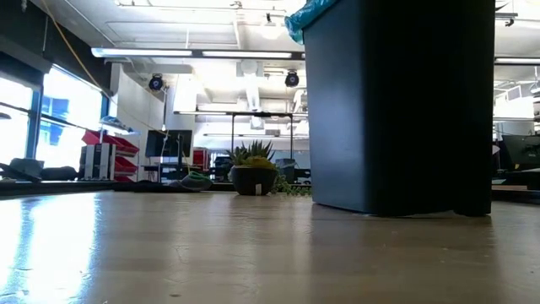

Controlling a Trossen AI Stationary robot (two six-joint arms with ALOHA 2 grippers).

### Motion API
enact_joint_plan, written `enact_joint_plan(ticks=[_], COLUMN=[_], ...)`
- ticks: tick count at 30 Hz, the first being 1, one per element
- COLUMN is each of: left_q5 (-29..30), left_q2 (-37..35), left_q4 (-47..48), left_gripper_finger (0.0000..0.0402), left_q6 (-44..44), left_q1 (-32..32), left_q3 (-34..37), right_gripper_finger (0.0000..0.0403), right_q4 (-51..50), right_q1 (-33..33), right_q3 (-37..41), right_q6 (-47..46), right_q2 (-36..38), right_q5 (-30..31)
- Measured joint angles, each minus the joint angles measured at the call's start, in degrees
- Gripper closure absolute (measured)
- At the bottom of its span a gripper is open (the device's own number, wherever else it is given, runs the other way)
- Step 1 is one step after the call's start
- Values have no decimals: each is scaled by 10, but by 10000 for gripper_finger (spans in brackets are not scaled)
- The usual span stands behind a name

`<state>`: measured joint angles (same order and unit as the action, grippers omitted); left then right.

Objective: Place trash/remove bag and relplace
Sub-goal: Remove the blue trash bag from the trash bin

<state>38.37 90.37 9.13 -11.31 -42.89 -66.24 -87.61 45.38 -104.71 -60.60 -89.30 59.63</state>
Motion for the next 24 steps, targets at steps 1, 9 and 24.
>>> enact_joint_plan(ticks=[1, 9, 24], left_q5=[-10, -23, -28], left_q2=[0, 0, 1], left_q4=[0, 0, 0], left_gripper_finger=[243, 243, 243], left_q6=[0, 0, 0], left_q1=[0, 0, 1], left_q3=[0, 0, 0], right_gripper_finger=[247, 247, 247], right_q4=[0, 6, 13], right_q1=[-2, 4, 3], right_q3=[0, 14, 15], right_q6=[-1, -37, -36], right_q2=[0, -5, -4], right_q5=[2, -13, -32])
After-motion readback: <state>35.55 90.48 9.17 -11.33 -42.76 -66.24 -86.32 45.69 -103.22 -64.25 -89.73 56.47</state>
